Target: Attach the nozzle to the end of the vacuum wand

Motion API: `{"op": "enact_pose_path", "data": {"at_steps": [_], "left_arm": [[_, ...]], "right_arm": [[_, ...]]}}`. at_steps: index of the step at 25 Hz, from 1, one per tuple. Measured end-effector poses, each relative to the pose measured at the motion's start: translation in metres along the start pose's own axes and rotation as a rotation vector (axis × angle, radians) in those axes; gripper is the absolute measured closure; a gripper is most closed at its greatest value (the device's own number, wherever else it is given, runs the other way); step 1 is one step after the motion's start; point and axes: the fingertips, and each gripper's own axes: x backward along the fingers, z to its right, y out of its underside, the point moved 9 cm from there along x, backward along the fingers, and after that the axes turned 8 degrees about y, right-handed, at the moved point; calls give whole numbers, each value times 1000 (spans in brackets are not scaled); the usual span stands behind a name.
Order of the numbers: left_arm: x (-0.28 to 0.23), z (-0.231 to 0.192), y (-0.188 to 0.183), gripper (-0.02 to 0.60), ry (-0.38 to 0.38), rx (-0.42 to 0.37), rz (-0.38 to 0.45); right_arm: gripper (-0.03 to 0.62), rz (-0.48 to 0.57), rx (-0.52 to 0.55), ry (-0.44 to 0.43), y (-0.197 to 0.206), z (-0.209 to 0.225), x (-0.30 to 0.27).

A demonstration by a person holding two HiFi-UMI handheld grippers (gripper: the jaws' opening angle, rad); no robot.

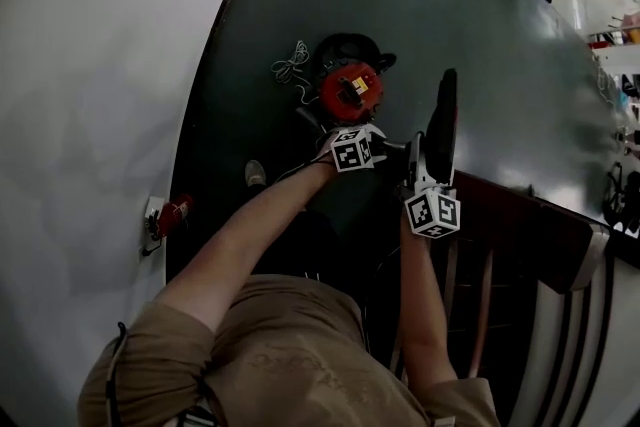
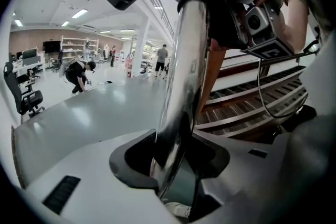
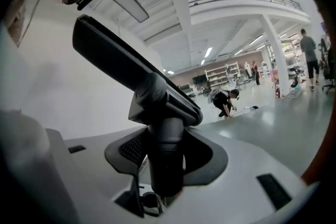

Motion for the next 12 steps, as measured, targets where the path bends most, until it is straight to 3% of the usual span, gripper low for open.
{"op": "enact_pose_path", "data": {"at_steps": [5, 8, 12], "left_arm": [[4, -6, 2, 420, -55, 39, 35], [3, -1, 6, 417, -117, 90, 72], [-6, 0, -7, 426, -77, 17, 70]], "right_arm": [[405, -96, -17, -41, -1, 1, -13], [405, -80, -30, -46, 2, 1, -11], [405, -107, 53, -134, 1, -14, -10]]}}
